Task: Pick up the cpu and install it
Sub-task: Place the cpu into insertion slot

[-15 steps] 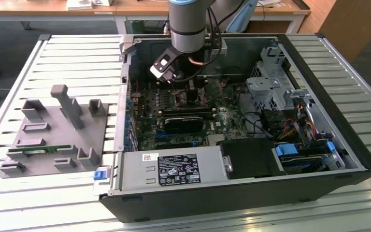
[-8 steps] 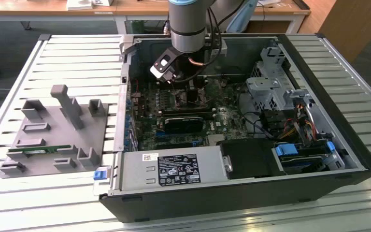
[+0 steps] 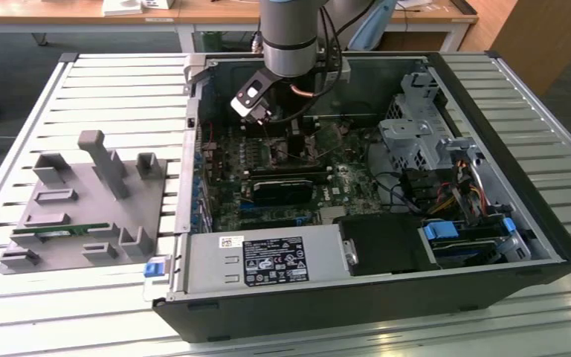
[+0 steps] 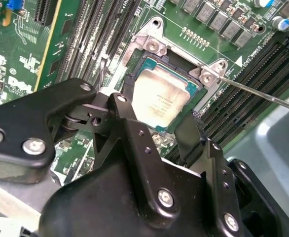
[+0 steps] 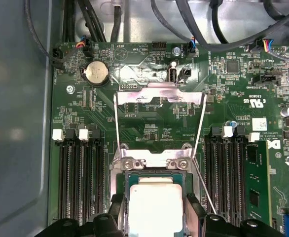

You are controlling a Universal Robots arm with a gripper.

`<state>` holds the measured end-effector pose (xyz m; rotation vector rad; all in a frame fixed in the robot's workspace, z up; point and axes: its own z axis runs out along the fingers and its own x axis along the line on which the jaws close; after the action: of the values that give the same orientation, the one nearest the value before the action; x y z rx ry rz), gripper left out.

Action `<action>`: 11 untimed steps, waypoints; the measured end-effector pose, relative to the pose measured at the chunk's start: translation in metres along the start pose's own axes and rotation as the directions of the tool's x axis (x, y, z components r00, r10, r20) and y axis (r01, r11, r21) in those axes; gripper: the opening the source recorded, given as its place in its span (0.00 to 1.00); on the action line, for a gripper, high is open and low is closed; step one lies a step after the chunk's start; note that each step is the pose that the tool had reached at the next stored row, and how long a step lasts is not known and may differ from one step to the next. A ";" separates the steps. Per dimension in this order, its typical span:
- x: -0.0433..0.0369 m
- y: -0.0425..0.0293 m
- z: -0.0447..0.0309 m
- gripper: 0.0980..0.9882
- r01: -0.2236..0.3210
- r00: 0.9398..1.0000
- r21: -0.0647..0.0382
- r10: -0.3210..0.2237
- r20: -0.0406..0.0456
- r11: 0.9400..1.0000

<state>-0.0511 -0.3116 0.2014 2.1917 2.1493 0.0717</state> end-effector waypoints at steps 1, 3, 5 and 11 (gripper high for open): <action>0.0000 0.0001 -0.0011 0.57 0.000 1.000 0.000 0.000 0.000 1.000; -0.0001 0.0003 -0.0029 0.57 0.000 1.000 0.000 0.000 0.000 1.000; -0.0001 0.0005 -0.0044 0.48 0.000 1.000 0.000 0.000 0.000 1.000; -0.0001 0.0011 -0.0089 0.22 0.000 1.000 0.001 0.000 0.000 1.000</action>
<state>-0.0507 -0.3116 0.2103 2.1922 2.1500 0.0703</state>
